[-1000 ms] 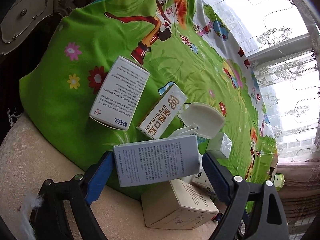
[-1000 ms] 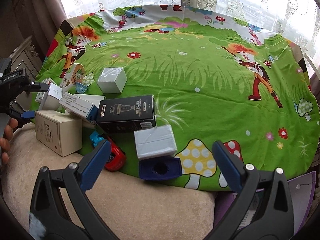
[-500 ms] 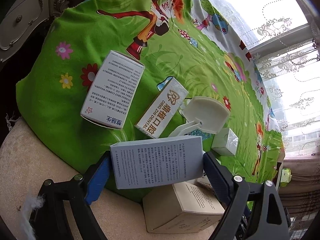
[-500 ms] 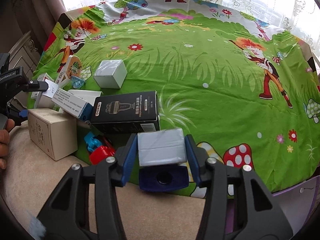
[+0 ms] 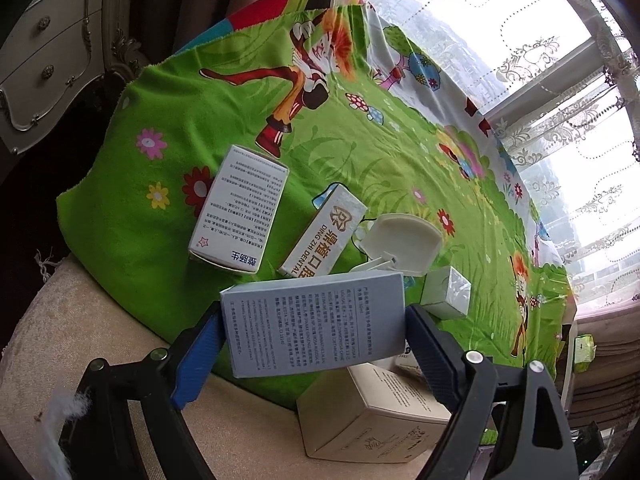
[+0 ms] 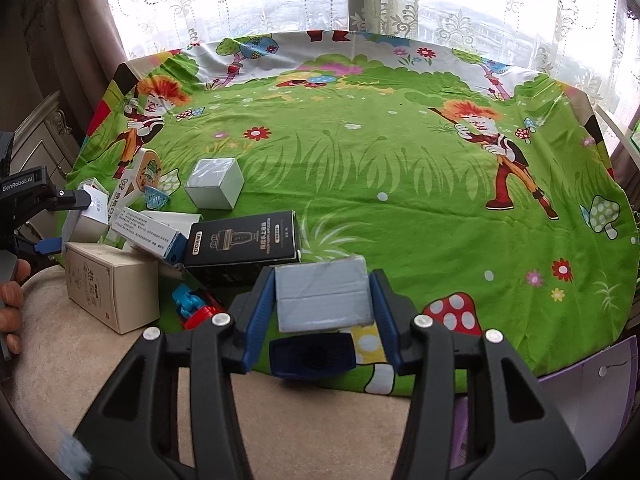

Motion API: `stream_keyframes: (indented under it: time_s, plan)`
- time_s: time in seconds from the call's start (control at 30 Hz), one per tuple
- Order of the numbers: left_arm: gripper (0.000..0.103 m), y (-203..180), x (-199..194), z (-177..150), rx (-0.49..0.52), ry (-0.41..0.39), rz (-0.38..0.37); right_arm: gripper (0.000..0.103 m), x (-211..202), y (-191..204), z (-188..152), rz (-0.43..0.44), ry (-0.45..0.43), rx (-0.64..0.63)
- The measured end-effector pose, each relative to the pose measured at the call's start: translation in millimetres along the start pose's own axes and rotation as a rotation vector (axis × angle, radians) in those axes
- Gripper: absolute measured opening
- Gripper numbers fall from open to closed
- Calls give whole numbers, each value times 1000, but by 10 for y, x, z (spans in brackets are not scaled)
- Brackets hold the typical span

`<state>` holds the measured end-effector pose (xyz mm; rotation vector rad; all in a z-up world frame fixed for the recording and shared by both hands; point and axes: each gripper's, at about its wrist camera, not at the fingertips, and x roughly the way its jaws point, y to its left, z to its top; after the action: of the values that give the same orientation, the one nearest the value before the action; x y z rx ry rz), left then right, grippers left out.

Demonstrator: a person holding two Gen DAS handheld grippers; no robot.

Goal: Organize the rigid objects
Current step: 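Carry both boxes into the purple box and open both tools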

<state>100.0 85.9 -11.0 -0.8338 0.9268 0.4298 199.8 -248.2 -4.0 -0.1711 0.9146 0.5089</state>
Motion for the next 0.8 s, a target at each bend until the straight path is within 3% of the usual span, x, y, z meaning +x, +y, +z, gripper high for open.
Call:
stream_keyframes:
  time_s: [0.17, 0.3, 0.8]
  plan:
    - [88, -267, -265, -50, 119, -98, -27, 51, -154, -81, -46, -7, -38, 39]
    - [88, -576, -371, -208, 242, -119, -82, 51, -277, -166, -105, -6, -52, 76]
    - [88, -1603, -268, -1020, 595, 41, -262, 51, -795, -788, -517, -65, -85, 277]
